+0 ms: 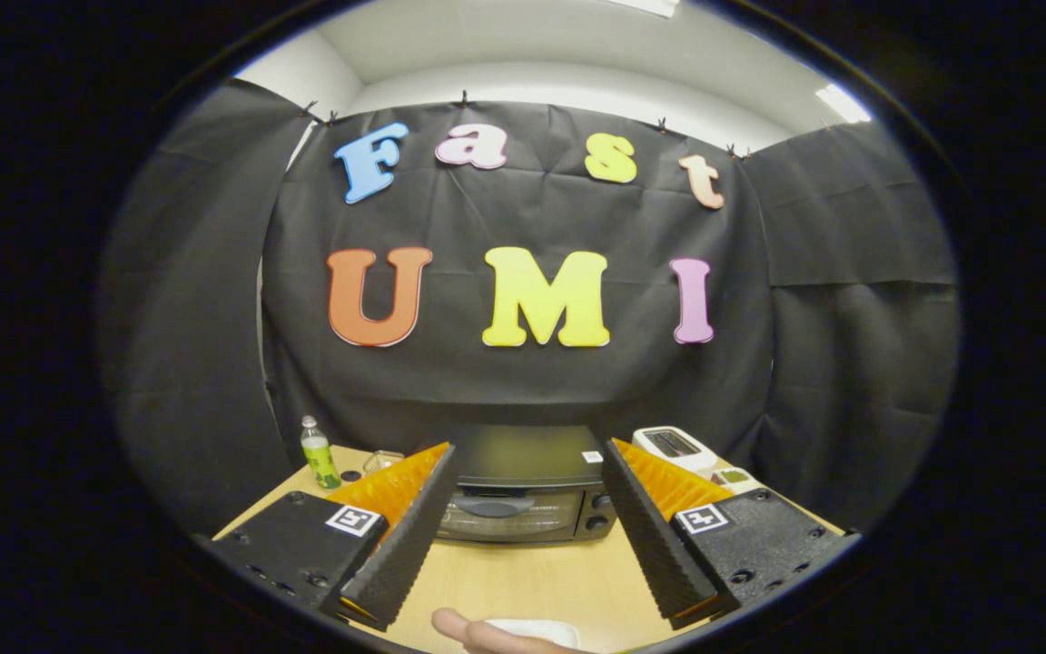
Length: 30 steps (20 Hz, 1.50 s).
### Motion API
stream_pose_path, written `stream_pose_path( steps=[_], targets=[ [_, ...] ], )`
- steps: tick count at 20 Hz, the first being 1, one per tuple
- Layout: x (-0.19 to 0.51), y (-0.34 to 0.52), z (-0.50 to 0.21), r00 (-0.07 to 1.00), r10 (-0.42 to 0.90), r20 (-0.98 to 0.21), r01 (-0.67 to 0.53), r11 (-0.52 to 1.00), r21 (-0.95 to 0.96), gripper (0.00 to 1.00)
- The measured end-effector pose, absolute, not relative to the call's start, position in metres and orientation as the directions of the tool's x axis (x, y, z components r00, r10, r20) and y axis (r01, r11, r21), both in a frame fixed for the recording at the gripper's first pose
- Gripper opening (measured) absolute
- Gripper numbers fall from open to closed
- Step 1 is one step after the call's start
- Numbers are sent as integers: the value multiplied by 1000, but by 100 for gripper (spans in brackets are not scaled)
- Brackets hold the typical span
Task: Open the toaster oven, put the food inside, and close the toaster oven door.
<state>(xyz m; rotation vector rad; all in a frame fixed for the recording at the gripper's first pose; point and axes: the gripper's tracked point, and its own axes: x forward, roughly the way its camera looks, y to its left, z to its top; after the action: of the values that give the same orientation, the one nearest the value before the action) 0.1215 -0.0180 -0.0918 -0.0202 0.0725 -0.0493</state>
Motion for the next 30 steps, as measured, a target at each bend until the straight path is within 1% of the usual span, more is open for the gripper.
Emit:
stream_pose_path(
  steps=[4,10,14,17,19,22,23,25,30],
  targets=[
    [163,-16,-126,993,-29,-118,33,999,27,100],
    [228,-18,-182,981,-54,-187,56,998,6,100],
    [263,-7,-209,973,-49,-224,44,999,-28,100],
    [280,0,-228,965,-38,-261,32,999,-28,100],
    [287,0,-231,965,-49,-257,39,998,-45,100],
    [292,-2,-251,948,-46,-315,38,999,-32,100],
    [294,-1,-249,953,-30,-302,27,1000,-15,100],
    [300,-7,-245,957,-52,-285,43,998,-39,100],
    [305,-2,-250,937,-9,-351,14,1000,13,100]
  ],
)
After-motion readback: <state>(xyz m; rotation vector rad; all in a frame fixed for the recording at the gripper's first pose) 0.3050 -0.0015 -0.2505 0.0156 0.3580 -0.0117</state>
